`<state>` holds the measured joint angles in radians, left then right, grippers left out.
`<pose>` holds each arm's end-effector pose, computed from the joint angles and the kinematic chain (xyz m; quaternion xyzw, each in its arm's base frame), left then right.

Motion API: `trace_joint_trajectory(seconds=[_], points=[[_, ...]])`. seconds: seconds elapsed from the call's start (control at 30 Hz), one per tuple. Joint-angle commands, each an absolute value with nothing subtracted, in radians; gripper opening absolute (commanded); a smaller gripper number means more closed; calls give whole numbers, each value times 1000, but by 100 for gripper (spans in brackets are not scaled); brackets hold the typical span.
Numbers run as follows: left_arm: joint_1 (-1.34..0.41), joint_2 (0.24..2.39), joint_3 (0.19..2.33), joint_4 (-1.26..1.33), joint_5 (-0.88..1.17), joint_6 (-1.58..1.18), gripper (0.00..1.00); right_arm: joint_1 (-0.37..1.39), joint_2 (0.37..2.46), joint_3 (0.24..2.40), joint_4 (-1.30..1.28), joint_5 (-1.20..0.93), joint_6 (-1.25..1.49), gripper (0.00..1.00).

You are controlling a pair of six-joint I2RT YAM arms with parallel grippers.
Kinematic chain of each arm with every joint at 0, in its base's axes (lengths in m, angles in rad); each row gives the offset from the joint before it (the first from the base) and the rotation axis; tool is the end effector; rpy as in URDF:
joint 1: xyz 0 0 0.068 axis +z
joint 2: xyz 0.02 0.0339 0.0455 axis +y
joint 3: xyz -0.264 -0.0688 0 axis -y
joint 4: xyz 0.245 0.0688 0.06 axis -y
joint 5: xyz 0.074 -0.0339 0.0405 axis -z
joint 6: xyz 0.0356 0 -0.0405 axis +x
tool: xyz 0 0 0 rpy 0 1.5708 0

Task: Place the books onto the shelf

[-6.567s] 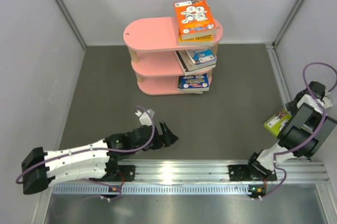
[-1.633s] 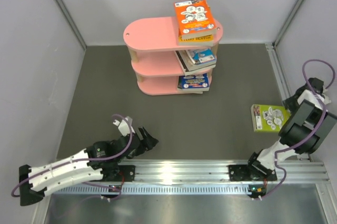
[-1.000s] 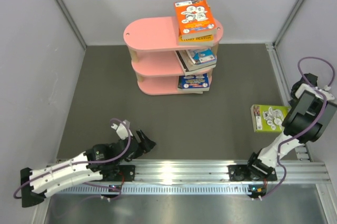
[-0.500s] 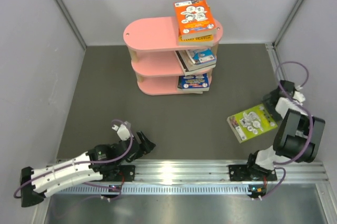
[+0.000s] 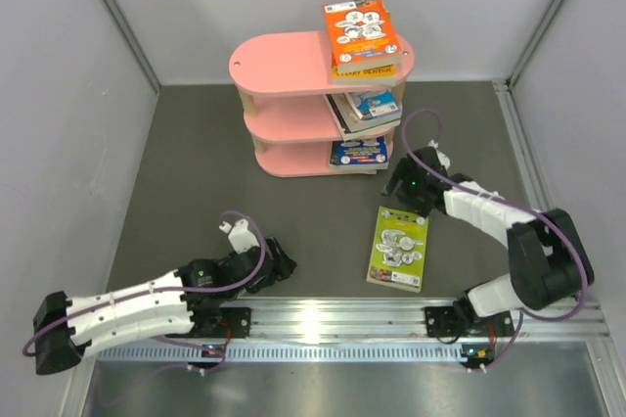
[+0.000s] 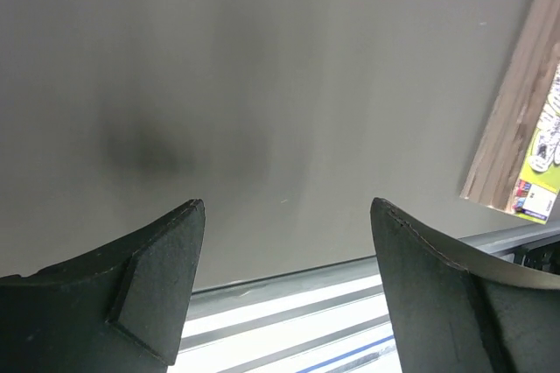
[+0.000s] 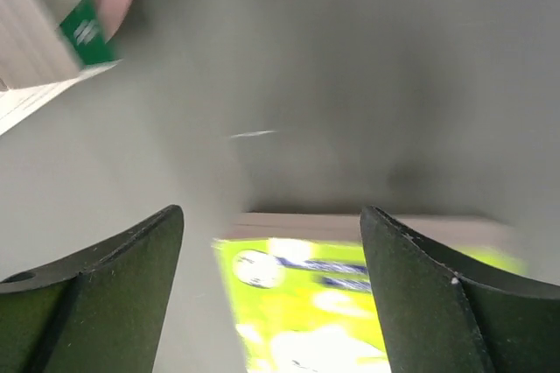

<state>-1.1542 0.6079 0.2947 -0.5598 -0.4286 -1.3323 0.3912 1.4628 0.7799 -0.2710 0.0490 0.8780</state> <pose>0.0634 -0.1067 0.1644 -0.1541 0.9082 -0.2520 0.2967 0.2621 0.1062 0.1785 0.2368 0.9227 0.1611 0.2582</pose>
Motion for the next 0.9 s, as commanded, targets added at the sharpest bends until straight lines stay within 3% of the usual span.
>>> trace_joint_trajectory(seconds=[0.0, 0.1, 0.27, 0.5, 0.87], points=[[-1152, 708, 388, -419, -465, -1237, 82, 390, 1228, 761, -456, 358, 853, 82], [-1154, 830, 439, -325, -454, -1188, 83, 391, 1052, 736, -549, 509, 831, 87], [-1137, 1092, 523, -135, -394, -1118, 87, 390, 928, 715, -663, 525, 833, 93], [-1068, 1480, 724, 75, -163, -1014, 93, 390, 959, 568, -635, 295, 914, 94], [-1043, 1741, 770, 372, 124, -1049, 99, 394, 986, 393, -489, 97, 930, 94]])
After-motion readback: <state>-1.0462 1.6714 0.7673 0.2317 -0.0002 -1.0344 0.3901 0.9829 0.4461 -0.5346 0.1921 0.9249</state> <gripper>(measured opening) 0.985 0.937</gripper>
